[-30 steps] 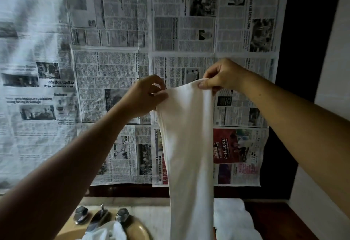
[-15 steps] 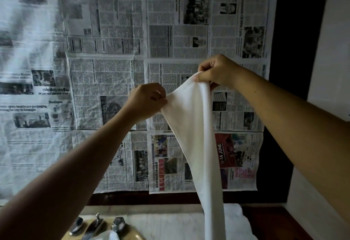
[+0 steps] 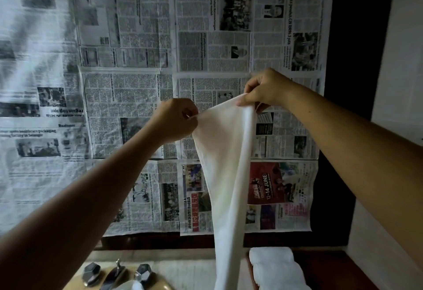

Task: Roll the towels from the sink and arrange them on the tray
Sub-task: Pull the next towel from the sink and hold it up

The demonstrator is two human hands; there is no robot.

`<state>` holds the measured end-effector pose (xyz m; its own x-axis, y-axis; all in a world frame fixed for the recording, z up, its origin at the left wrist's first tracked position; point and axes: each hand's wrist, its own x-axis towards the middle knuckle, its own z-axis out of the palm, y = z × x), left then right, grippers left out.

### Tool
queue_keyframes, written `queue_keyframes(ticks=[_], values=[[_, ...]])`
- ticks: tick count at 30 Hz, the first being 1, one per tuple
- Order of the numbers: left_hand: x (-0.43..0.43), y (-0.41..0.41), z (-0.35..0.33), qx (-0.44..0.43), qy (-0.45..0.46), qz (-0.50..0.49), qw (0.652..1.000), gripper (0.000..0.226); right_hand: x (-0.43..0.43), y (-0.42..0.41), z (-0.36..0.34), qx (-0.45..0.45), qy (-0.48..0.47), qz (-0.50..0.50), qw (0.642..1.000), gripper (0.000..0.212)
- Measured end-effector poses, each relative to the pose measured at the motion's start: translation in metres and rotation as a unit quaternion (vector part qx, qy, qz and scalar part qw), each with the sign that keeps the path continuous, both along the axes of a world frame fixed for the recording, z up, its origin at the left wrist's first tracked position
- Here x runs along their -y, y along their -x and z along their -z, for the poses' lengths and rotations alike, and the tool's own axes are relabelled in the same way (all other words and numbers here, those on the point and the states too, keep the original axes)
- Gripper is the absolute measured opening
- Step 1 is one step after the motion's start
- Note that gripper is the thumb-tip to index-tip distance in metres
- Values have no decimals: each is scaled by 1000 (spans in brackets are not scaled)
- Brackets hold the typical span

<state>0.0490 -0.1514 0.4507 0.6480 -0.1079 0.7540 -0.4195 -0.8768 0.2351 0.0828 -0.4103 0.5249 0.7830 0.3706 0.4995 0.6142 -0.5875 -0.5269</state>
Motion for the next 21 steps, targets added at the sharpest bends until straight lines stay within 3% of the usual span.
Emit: queue_keyframes(ticks=[8, 12, 15, 21], values=[[-8, 6, -28, 17, 27, -48, 998, 17, -5, -1, -4, -47, -26, 6, 999, 21], [-13, 10, -38, 28, 39, -45, 998, 25, -5, -1, -9, -44, -29, -2, 999, 23], [-16, 14, -42, 33, 48, -27, 998, 18, -3, 0, -13, -56, -67, -31, 996, 29], [-10, 25, -39, 23, -60, -33, 997, 32, 4, -2, -10, -124, -171, -97, 972, 33]])
